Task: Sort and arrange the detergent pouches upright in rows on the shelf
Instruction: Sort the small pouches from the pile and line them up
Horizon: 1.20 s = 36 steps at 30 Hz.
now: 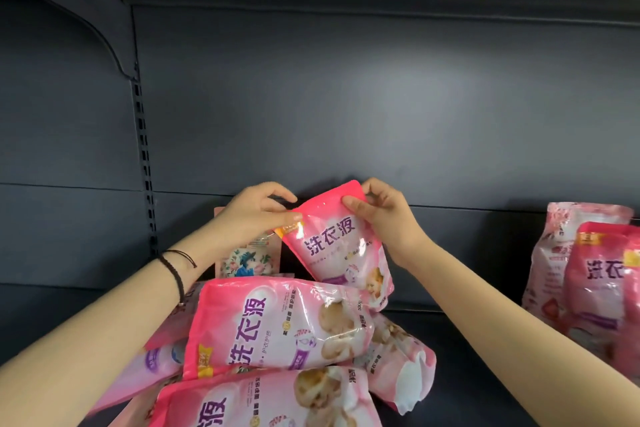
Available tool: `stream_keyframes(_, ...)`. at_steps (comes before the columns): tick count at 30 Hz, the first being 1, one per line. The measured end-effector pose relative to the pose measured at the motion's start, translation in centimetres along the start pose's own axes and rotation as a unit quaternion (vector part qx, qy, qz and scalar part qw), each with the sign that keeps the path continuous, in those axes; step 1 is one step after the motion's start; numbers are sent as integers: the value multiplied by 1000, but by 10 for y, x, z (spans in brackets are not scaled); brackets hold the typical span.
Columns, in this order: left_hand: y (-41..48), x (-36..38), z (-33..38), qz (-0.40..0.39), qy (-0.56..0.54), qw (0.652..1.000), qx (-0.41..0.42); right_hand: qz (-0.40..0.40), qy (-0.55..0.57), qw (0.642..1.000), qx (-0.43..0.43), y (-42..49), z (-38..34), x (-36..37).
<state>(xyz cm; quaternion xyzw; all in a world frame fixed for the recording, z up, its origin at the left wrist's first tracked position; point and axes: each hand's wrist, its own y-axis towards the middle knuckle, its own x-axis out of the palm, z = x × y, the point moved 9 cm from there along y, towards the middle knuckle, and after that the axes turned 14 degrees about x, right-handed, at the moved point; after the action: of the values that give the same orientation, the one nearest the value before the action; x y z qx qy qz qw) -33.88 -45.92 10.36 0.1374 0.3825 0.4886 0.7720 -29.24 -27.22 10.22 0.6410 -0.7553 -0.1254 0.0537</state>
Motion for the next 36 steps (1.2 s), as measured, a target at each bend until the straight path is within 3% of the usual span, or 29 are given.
stream_keyframes(5,15,21,19,-26,-48,998,-35,40,102,994,-9,-9,-8,-39)
stream_keyframes(8,35,35,54,-4,-19,999,32,83,156,984,-28,-17,-12,-71)
stream_keyframes(11,46,65,84,-30,4,995,95,133,171,975,-40,-29,-11,-101)
stream_keyframes(18,59,131,108,-51,39,991,120,252,194,947,-34,-60,17,-164)
stream_keyframes(24,55,145,82,-16,56,995,76,218,153,964,18,-71,50,-162)
stream_keyframes(27,47,137,62,32,-26,999,18,188,54,975,106,-72,68,-151)
stream_keyframes(30,31,146,43,14,-93,994,-58,154,-1,968,199,-79,94,-142)
stream_keyframes(33,16,163,33,-23,-82,992,-92,161,-18,967,199,-82,98,-140)
stream_keyframes(36,17,162,33,12,-69,995,-74,160,-9,969,187,-78,97,-138)
